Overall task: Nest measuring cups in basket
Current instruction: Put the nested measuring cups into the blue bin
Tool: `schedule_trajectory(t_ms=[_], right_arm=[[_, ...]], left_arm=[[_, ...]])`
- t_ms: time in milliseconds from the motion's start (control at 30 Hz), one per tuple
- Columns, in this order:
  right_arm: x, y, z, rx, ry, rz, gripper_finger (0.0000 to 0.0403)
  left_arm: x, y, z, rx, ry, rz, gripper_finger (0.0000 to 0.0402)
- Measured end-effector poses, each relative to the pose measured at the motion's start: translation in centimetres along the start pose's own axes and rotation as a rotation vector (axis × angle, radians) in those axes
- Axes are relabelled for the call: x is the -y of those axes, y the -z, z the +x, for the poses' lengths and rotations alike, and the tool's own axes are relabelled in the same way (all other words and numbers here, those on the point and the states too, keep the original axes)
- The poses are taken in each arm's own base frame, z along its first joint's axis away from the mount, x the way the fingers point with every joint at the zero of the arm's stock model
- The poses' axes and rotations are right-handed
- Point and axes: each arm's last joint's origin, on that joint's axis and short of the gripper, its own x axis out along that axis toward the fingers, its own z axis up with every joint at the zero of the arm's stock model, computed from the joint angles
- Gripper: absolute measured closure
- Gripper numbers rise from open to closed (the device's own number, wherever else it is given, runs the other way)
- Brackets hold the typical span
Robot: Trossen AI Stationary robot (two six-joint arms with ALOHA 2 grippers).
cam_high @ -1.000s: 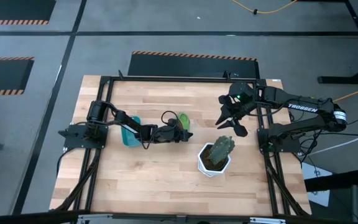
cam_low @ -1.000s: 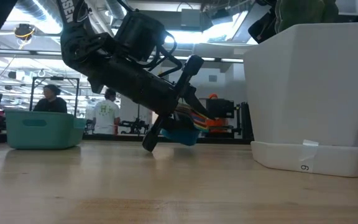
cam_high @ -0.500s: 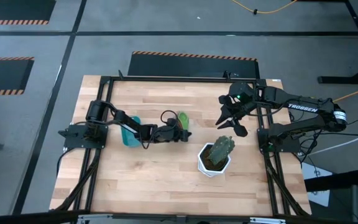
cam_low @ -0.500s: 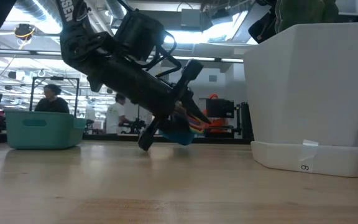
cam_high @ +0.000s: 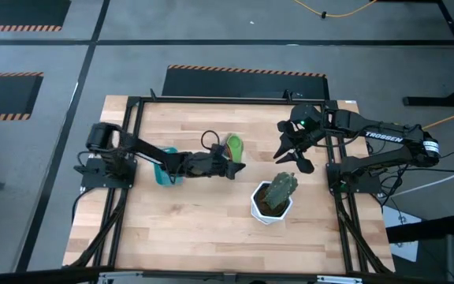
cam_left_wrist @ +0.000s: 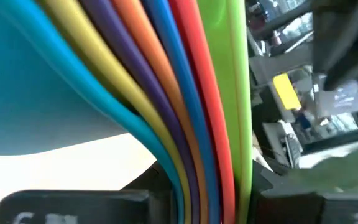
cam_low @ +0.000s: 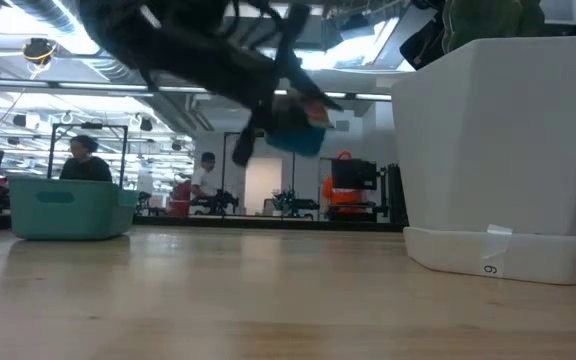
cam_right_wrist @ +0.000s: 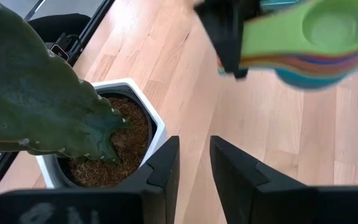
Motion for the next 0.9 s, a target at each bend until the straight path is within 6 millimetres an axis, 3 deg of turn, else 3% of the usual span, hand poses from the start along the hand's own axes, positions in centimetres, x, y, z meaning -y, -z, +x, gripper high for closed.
schedule_trajectory(t_ms=[200,500,667,900], right_arm=[[0.0,0.0,0.0,-0.001,0.0,0.0,0.0308],[0.0,0.0,0.0,0.0,0.0,0.0,0.0308],[0.0,0.0,0.0,0.0,0.0,0.011,0.0308],[0.0,-0.1,0.0,0.006,0.002,0.018,0.0308]], left_arm=[[3.6,-1.7,-3.4,-0.006,0.046,0.066,0.0322],[7.9,-3.2,-10.8,-0.085,0.093,0.11,0.0322],[8.9,-3.1,-14.3,-0.097,0.07,0.138,0.0322],[8.7,-2.2,-17.5,-0.166,-0.008,0.104,0.0322]])
